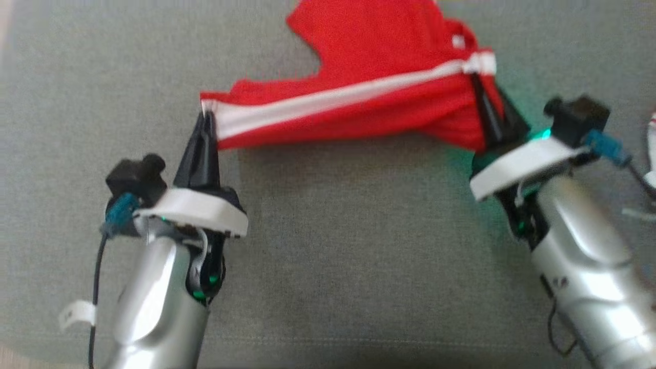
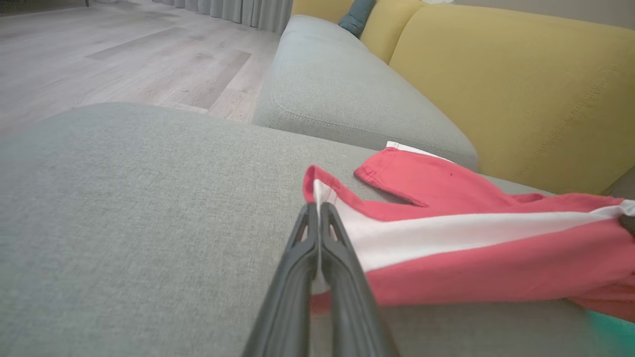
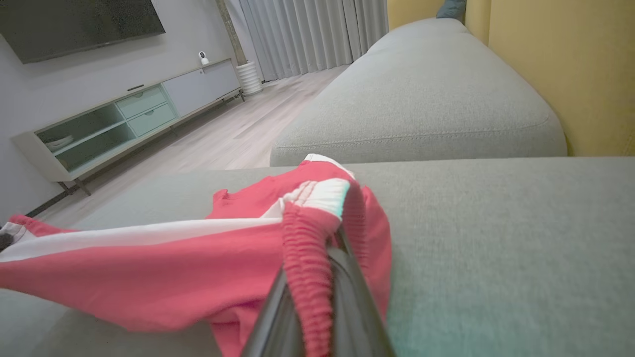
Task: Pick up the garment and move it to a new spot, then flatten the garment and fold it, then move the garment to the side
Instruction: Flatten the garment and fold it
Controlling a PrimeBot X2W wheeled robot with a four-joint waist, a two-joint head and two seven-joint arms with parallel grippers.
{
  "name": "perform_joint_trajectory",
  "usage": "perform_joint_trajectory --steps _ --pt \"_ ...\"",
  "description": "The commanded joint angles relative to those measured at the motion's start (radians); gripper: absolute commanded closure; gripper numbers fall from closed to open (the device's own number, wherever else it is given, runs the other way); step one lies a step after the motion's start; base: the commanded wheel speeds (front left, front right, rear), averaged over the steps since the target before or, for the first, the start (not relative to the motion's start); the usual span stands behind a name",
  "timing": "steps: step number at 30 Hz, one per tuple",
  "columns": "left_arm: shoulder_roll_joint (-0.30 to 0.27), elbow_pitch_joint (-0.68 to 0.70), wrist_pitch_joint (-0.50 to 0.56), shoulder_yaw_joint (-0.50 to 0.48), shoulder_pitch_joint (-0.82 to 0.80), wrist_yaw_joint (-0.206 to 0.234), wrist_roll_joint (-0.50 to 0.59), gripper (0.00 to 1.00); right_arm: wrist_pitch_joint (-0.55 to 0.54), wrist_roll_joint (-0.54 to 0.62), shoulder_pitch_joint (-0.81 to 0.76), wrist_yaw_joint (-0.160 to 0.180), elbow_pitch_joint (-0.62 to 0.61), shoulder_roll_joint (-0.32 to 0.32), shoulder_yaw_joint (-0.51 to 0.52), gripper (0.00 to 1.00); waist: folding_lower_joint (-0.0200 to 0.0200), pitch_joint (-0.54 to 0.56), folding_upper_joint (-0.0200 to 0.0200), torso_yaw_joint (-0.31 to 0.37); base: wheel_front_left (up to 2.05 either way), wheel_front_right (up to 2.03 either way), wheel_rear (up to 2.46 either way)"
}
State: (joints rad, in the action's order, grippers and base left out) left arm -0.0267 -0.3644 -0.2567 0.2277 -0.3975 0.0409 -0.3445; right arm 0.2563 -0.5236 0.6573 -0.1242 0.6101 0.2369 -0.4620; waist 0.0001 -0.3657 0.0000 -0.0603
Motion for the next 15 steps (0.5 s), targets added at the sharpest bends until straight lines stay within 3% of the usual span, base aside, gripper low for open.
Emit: perform_joint_trajectory --steps 1,15 --pt "-0.024 0.040 -0.005 -0.026 0.000 0.011 -0.002 1.00 0.005 -0.009 -0.031 -0.007 -0.043 -0.008 -0.002 1.00 -0.0001 0.059 0.0000 0.003 0.00 0.00 0.00" --pt "-0.024 0.069 -0.005 -0.064 0.254 0.003 0.013 1.00 0.005 -0.037 -0.337 -0.007 -0.102 -0.075 0.037 1.00 -0.0001 0.330 0.0000 0.024 0.00 0.00 0.00"
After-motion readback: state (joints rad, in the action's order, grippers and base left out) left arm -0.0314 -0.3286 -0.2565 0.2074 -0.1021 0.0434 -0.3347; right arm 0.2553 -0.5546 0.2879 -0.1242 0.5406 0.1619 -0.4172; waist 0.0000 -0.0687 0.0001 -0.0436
